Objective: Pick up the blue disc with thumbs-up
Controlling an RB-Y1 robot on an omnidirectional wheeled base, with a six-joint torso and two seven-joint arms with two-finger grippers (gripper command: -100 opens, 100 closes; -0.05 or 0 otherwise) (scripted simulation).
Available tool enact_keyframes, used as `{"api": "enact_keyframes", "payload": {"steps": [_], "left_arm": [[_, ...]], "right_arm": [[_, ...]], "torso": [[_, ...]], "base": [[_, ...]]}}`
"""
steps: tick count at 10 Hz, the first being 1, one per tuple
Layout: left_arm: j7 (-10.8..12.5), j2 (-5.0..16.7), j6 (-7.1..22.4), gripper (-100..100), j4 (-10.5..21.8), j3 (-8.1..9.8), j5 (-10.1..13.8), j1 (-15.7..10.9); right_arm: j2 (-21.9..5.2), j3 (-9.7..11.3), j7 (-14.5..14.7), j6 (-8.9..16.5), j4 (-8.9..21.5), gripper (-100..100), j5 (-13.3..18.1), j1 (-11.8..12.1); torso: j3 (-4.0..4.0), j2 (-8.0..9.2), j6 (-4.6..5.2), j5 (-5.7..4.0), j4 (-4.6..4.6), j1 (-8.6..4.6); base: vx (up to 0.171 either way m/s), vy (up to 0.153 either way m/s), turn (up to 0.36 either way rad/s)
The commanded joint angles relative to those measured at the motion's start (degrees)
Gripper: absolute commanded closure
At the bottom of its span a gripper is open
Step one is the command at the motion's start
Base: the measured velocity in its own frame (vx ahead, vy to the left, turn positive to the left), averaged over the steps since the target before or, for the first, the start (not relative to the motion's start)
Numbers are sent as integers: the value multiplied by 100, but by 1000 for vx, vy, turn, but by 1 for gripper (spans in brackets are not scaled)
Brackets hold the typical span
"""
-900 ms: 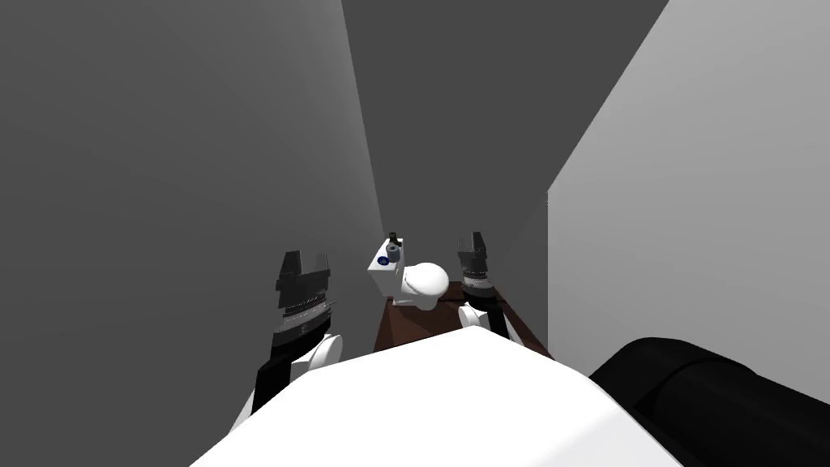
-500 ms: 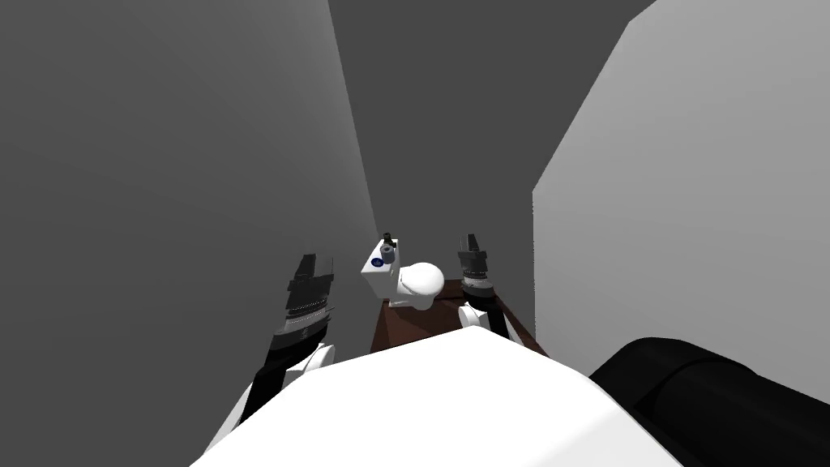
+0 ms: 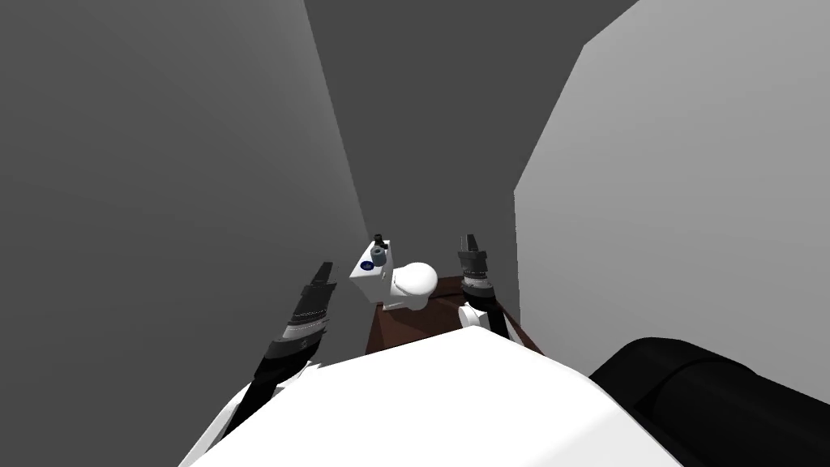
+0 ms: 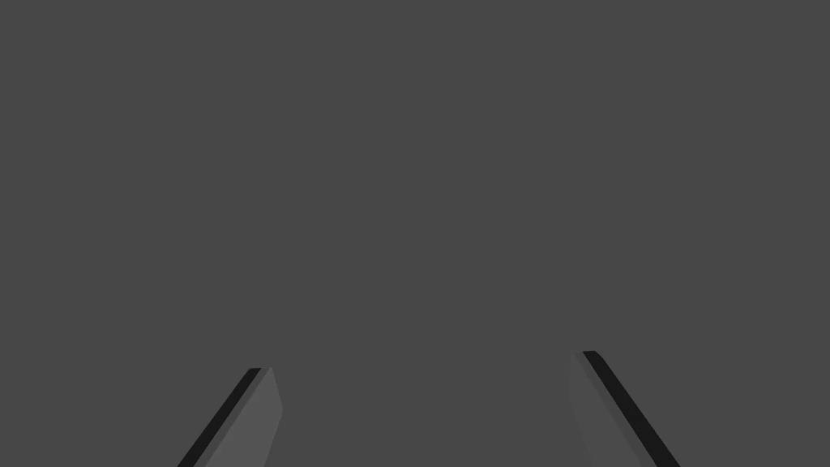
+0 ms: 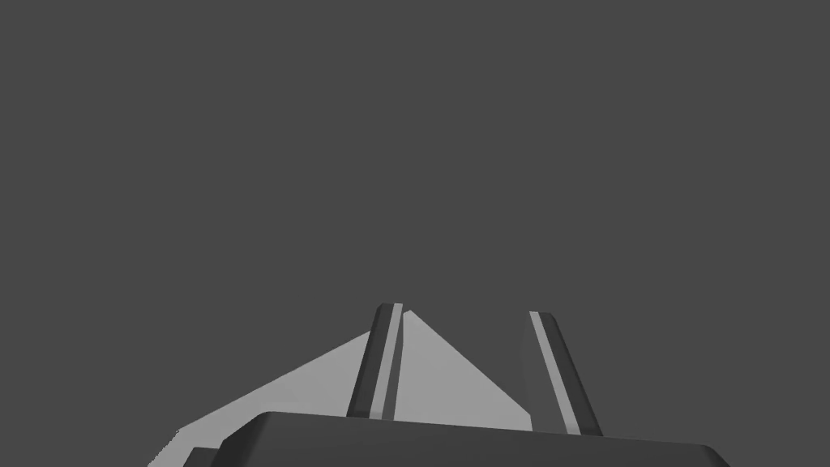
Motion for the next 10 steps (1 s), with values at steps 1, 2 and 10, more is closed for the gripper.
{"api": "enact_keyframes", "payload": {"steps": [1,2,10], "left_arm": [[-59,286,92,-100,38,5,-179,161],[-116,436,174,-100,85,5,-346,298],[-384,1694,522,-100,327,-4,-1097,896]], "right_arm": [[0,0,0,0,0,0,0,0],[0,0,0,0,0,0,0,-1],[0,0,0,0,0,0,0,-1]], "torso": [[0,0,0,0,0,0],[0,0,2,0,0,-2],[-1,-1,3,0,0,-1]], "base": [[8,-46,-154],[5,-59,-344],[10,-42,-180]]}}
